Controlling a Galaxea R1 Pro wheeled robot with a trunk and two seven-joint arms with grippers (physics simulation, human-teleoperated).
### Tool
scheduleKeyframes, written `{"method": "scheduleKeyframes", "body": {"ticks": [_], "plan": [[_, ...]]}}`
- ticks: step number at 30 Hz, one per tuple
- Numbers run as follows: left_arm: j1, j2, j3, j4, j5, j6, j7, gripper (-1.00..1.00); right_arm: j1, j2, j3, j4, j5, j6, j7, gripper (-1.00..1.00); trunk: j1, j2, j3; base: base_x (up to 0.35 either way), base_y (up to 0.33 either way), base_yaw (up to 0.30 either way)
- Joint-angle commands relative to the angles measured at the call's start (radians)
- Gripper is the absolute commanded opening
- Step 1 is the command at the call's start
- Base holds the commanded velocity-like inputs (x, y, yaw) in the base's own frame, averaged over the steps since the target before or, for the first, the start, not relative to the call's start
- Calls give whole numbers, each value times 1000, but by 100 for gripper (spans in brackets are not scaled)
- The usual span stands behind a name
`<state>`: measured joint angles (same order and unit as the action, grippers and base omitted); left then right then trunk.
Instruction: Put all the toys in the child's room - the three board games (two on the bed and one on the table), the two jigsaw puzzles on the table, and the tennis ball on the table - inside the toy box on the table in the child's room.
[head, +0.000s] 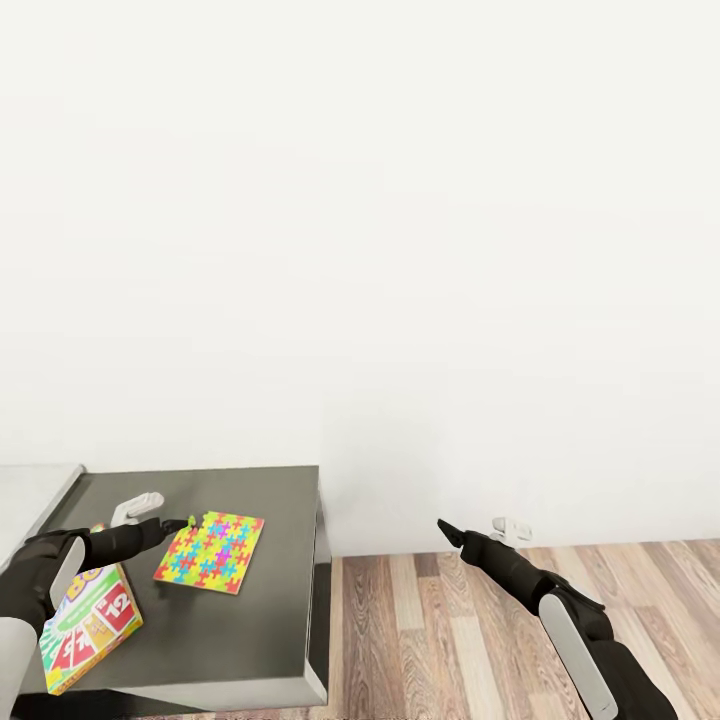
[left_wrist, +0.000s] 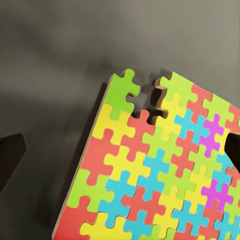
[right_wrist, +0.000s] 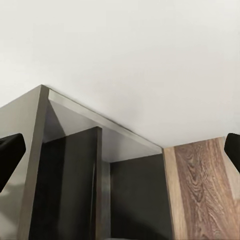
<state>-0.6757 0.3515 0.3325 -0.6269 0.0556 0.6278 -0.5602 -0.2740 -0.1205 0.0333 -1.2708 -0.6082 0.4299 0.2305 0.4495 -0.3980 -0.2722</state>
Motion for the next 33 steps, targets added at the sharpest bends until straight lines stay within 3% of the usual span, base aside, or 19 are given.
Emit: {"method": "scheduleKeyframes", "body": {"ticks": [1,18,33], "plan": [[-1,0,3,0,6,9,-1,100,-1,-1,0,-1,-5,4,0,100,1,-2,-4,0,0,0],[-1,0,2,0,6,8,-3,100,-1,-1,0,-3,-4,3,1,100,1,-2,-31,0,0,0],[-1,0,2,0,6,7,-6,100,-1,-1,0,-7,-4,3,3,100,1,-2,-37,0,0,0]]}}
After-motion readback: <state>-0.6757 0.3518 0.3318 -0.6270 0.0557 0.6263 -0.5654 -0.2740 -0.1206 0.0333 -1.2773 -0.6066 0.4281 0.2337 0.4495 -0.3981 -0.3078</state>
